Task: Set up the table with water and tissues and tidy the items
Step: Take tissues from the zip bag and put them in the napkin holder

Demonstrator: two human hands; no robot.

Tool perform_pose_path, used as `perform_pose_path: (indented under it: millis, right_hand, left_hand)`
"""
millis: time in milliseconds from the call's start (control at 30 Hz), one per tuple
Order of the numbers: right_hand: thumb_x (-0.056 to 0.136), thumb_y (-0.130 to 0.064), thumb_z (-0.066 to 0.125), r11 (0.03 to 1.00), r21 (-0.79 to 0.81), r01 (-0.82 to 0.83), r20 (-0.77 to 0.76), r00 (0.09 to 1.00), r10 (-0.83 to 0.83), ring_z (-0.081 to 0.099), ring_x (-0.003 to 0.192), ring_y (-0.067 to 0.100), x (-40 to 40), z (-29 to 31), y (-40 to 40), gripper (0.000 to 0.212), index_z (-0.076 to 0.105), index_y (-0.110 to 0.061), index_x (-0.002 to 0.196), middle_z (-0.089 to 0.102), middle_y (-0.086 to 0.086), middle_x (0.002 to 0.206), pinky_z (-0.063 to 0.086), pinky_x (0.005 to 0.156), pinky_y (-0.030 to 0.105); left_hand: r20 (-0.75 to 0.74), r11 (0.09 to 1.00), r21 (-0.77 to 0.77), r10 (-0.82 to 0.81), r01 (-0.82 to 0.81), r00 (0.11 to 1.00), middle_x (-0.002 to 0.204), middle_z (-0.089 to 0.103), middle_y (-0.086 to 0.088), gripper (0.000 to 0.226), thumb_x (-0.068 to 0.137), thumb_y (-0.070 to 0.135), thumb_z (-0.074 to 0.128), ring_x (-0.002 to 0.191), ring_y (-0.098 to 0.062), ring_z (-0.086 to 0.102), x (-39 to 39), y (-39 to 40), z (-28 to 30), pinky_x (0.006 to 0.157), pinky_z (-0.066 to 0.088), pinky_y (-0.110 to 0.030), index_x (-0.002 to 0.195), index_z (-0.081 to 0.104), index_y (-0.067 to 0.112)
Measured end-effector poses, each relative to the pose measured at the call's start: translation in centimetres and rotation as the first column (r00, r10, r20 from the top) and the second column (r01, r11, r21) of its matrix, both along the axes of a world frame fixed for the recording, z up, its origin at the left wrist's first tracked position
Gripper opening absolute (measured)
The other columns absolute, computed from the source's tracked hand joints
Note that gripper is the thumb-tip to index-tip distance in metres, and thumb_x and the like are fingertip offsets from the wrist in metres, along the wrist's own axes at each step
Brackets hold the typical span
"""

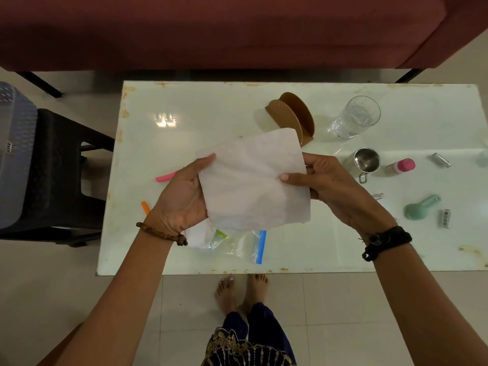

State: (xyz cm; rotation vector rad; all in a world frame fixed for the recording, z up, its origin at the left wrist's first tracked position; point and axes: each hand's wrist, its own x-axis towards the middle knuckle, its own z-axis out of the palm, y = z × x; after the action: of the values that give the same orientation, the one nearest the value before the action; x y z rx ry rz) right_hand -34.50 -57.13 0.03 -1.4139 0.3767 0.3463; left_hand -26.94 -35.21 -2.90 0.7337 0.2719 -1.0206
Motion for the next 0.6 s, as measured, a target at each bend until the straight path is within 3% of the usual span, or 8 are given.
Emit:
perform_pose_path:
  millis: [67, 167, 300, 400, 433, 500, 533, 600]
  right_hand:
    - [0.080, -0.008, 0.066, 0.999, 0.042, 0.014, 0.005, 1.000, -0.014, 0.070, 0.078, 0.006, 0.0, 0.0, 0.0, 0.022, 0.072, -0.025, 0.093, 0.076, -0.009, 0.086, 0.055, 0.061, 0.018]
    - [0.084, -0.007, 0.063, 1.000, -0.017, 0.022, 0.010, 1.000, -0.021, 0.069, 0.076, 0.002, -0.2, -0.1, 0.1, 0.026, 0.069, -0.029, 0.095, 0.075, -0.014, 0.084, 0.053, 0.059, 0.015]
    - [0.089, -0.006, 0.056, 0.929, -0.369, 0.035, 0.137, 0.990, 0.017, 0.067, 0.085, 0.008, -0.6, 0.1, 0.6, 0.029, 0.067, -0.028, 0.104, 0.072, -0.010, 0.093, 0.053, 0.074, 0.021]
    - [0.091, -0.011, 0.054, 0.748, -0.662, 0.049, 0.209, 0.970, 0.122, 0.061, 0.072, 0.023, -1.3, 0.3, 1.9, 0.022, 0.063, -0.031, 0.088, 0.065, 0.007, 0.076, 0.047, 0.064, 0.029]
    - [0.091, -0.011, 0.054, 0.702, -0.711, 0.048, 0.218, 0.963, 0.156, 0.061, 0.073, 0.026, -1.7, 0.4, 2.5, 0.018, 0.064, -0.026, 0.090, 0.066, 0.012, 0.079, 0.047, 0.064, 0.032]
    - [0.092, -0.011, 0.052, 0.671, -0.741, 0.026, 0.235, 0.946, 0.223, 0.065, 0.101, 0.020, -2.5, 0.7, 3.5, 0.027, 0.065, -0.021, 0.113, 0.070, 0.009, 0.112, 0.050, 0.082, 0.031]
    - [0.093, -0.010, 0.051, 0.646, -0.764, -0.007, 0.231, 0.931, 0.284, 0.057, 0.117, 0.018, -2.9, 0.7, 3.9, 0.033, 0.061, -0.021, 0.122, 0.062, 0.005, 0.128, 0.047, 0.093, 0.030]
    - [0.092, -0.007, 0.050, 0.532, -0.843, -0.077, 0.183, 0.890, 0.418, 0.044, 0.131, 0.022, -3.3, 0.4, 4.4, 0.039, 0.055, -0.020, 0.129, 0.050, 0.004, 0.140, 0.039, 0.106, 0.038]
  left_hand:
    - [0.009, 0.999, -0.047, 0.004, -0.004, 1.000, 0.118, 0.068, -0.002, 0.045, 0.081, 0.044, 0.048, 0.111, -0.019, 0.063, -0.1, -0.2, 0.1, 0.089, 0.054, -0.036, 0.113, 0.068, 0.018]
    - [-0.019, 1.000, -0.023, -0.008, 0.008, 1.000, 0.101, 0.075, -0.003, 0.042, 0.073, 0.045, 0.056, 0.095, -0.019, 0.070, -1.0, -0.8, -0.5, 0.075, 0.058, -0.033, 0.100, 0.074, 0.017]
    - [-0.029, 1.000, -0.007, 0.021, -0.021, 0.999, 0.103, 0.074, -0.003, 0.035, 0.083, 0.032, 0.048, 0.098, -0.018, 0.070, -1.1, -0.9, -1.2, 0.073, 0.058, -0.032, 0.102, 0.073, 0.016]
    - [-0.047, 0.999, -0.047, -0.004, 0.002, 0.999, 0.111, 0.071, -0.005, 0.037, 0.086, 0.029, 0.047, 0.105, -0.021, 0.067, -0.9, -1.0, -1.4, 0.077, 0.057, -0.034, 0.112, 0.068, 0.015]
    - [-0.054, 0.998, -0.065, -0.014, 0.011, 0.998, 0.113, 0.070, -0.006, 0.039, 0.086, 0.029, 0.047, 0.106, -0.022, 0.066, -0.8, -1.0, -1.5, 0.079, 0.057, -0.035, 0.117, 0.065, 0.013]
    - [-0.058, 0.996, -0.089, -0.019, 0.014, 0.998, 0.122, 0.065, -0.010, 0.045, 0.087, 0.029, 0.047, 0.113, -0.025, 0.062, -0.7, -1.2, -1.6, 0.088, 0.055, -0.038, 0.129, 0.054, 0.016]
    - [-0.043, 0.995, -0.101, -0.019, 0.014, 0.999, 0.131, 0.059, -0.011, 0.047, 0.088, 0.029, 0.046, 0.121, -0.027, 0.056, -0.7, -1.3, -1.7, 0.096, 0.050, -0.041, 0.133, 0.048, 0.021]
    - [-0.005, 0.991, -0.130, -0.031, 0.030, 1.000, 0.147, 0.039, -0.014, 0.048, 0.090, 0.030, 0.039, 0.136, -0.030, 0.037, -0.5, -1.6, -1.6, 0.109, 0.035, -0.046, 0.138, 0.040, 0.032]
